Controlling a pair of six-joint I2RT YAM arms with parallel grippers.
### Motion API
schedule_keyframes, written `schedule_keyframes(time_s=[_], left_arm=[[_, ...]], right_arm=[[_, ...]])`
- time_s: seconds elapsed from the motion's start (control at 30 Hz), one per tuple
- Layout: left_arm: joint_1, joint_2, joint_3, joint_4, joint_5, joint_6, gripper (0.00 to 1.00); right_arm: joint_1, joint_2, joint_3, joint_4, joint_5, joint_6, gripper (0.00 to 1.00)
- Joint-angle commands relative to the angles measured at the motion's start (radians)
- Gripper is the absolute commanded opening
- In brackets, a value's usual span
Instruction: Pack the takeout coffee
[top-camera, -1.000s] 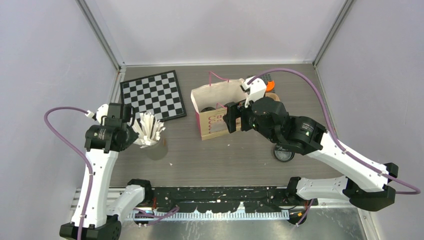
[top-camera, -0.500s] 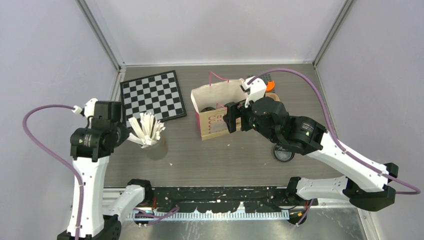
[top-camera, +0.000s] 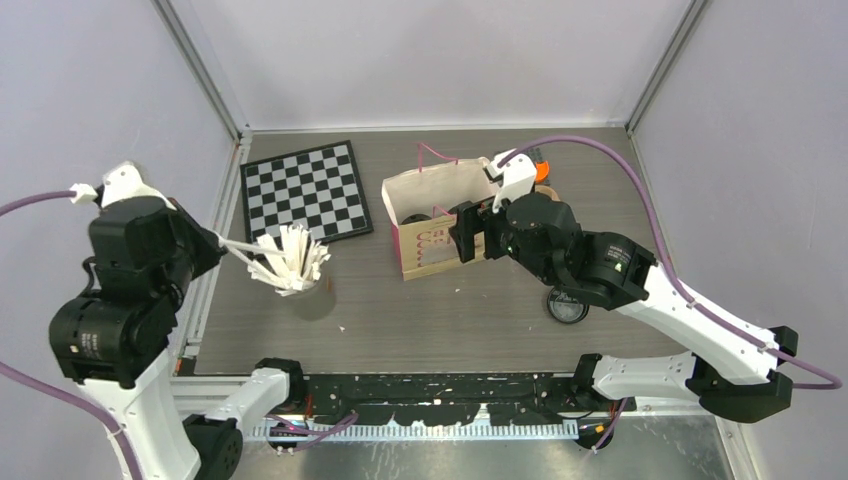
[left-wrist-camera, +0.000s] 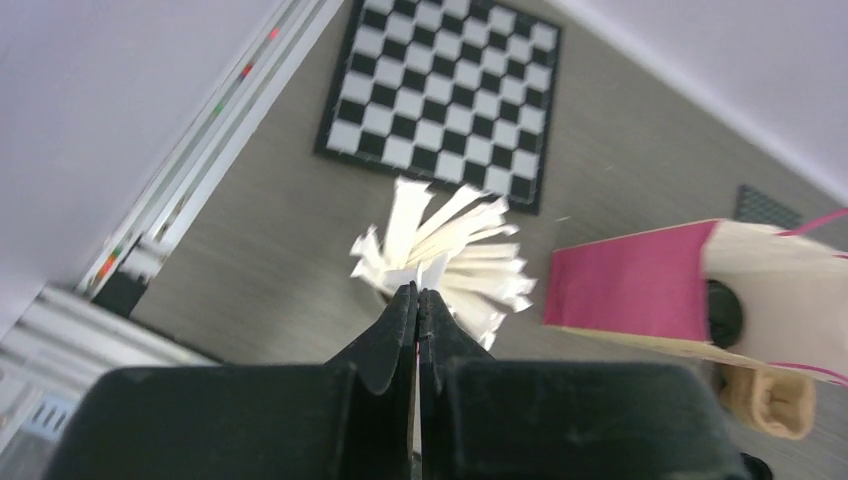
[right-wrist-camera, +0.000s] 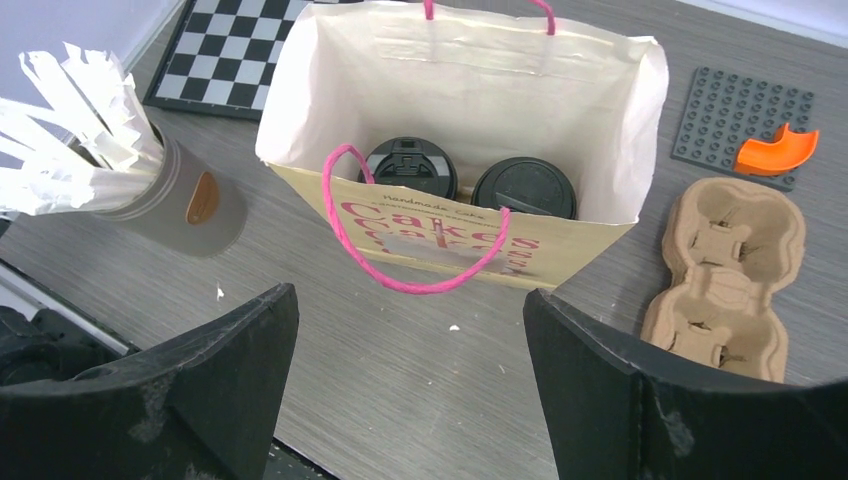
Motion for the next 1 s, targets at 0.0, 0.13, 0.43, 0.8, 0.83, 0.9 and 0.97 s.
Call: schedule_keyframes(time_s=[0.0, 0.13, 0.43, 0.8, 0.83, 0.9, 0.97], left_arm=[[0.007, 0.095, 0.183, 0.038, 0.116, 0.097, 0.0], [0.007, 0.128, 0.25, 0.121, 0.212, 0.108, 0.0], [0.007, 0.12, 0.22, 0.137, 0.259, 0.079, 0.0], [0.007, -0.006, 0.055, 0.228, 0.481, 0.149, 0.0], [0.007, -0.011, 0.042, 0.229, 0.499, 0.151, 0.0], [0.008, -0.012, 0.032, 0.194, 0.489, 0.161, 0.0], [0.007, 0.01, 0.049, 0.094, 0.405, 0.181, 0.0]], right_arm=[[-0.002, -0.048, 0.049, 0.062, 0.048, -0.044, 0.87], [-0.002, -0.072, 0.052, 0.083, 0.103, -0.061, 0.87], [-0.003, -0.097, 0.057, 0.067, 0.159, -0.044, 0.87], [-0.003, 0.05, 0.04, 0.384, -0.368, -0.199, 0.85], [-0.003, 0.077, 0.049, 0.421, -0.39, -0.228, 0.84], [0.0, 0.14, 0.077, 0.472, -0.425, -0.286, 0.84], [0.0, 0.199, 0.127, 0.493, -0.431, -0.325, 0.84]])
